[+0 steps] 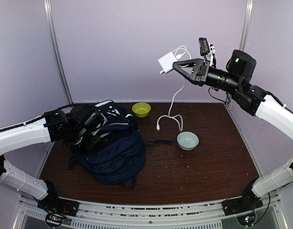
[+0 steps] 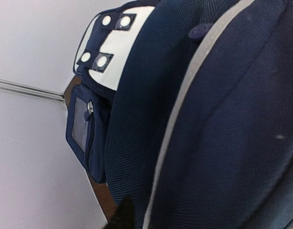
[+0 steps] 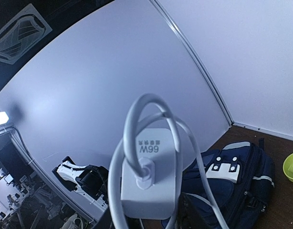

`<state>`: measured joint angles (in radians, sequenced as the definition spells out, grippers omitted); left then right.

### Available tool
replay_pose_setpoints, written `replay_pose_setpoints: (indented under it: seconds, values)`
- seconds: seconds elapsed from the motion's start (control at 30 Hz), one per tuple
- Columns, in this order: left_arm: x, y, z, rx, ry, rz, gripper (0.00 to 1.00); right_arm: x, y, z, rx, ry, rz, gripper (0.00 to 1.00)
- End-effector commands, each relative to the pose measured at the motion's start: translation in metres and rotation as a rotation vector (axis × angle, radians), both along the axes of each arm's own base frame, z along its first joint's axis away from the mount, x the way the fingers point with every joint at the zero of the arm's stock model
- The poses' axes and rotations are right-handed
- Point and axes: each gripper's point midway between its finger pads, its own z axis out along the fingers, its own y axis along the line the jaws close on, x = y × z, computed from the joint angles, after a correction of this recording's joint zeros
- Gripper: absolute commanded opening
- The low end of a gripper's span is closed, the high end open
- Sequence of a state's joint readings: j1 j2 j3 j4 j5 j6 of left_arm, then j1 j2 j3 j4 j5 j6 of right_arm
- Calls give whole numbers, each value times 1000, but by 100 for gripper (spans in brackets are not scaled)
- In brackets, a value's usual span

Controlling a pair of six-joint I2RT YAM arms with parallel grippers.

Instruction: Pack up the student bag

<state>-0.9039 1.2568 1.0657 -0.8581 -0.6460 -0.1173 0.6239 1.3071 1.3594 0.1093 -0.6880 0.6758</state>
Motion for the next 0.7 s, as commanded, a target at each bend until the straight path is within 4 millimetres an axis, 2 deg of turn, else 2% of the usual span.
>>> replay_pose_setpoints:
  seconds: [0.0,0.13,0.23,0.3,0.4,0.53,0.57,0.67]
  values:
    - [16,-6,49,-128,-142,22,3,-44,23,48,134,-155,141,0]
    - [25,-11,67,-177,-171,6,0,-70,67,66,224,-233,313,0]
    - [34,-14,73,-228,-167,-1,0,-84,86,83,397,-268,444,0]
    - [37,-18,77,-282,-166,-9,0,-95,100,88,491,-285,535,0]
    - [39,-28,90,-354,-166,-10,0,-101,119,83,588,-313,624,0]
    - [36,-42,107,-499,-189,-43,0,-76,147,62,618,-276,588,0]
    - [34,-45,109,-523,-187,-58,0,-68,156,51,603,-268,570,0]
    - [33,-41,109,-530,-190,-34,0,-50,175,24,540,-257,507,0]
